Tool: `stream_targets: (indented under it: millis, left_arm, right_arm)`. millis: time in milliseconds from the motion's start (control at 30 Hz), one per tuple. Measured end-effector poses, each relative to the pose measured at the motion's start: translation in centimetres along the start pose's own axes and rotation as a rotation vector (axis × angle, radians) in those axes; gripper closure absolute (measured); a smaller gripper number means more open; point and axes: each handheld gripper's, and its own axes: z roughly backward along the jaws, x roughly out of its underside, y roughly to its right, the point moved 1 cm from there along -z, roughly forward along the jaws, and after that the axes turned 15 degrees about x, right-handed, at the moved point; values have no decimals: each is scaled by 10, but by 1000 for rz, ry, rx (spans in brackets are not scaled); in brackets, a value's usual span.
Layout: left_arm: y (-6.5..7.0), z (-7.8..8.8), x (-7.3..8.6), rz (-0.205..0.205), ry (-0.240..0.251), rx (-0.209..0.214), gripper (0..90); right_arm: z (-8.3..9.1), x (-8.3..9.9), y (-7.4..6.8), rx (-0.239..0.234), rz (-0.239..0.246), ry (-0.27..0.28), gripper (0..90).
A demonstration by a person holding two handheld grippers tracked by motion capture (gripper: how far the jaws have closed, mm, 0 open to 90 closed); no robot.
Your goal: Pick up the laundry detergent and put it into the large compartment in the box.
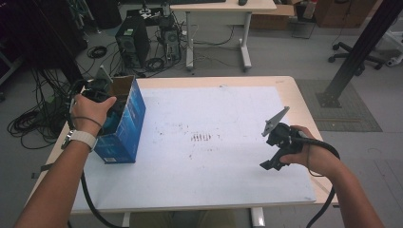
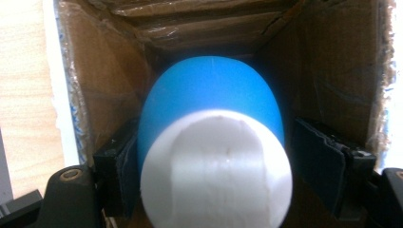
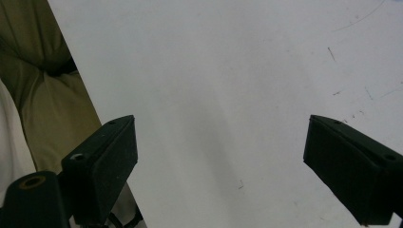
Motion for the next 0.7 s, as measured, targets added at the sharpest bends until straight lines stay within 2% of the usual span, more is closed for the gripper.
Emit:
stream_targets:
  millis: [267, 700]
  left_arm:
    - [1, 2, 0, -5, -13, 14, 233]
    - [2, 8, 0, -14, -22, 21, 229]
  right_arm:
    - [2, -6, -3, -8, 13, 13, 110]
    - [2, -6, -3, -10, 12, 12, 110]
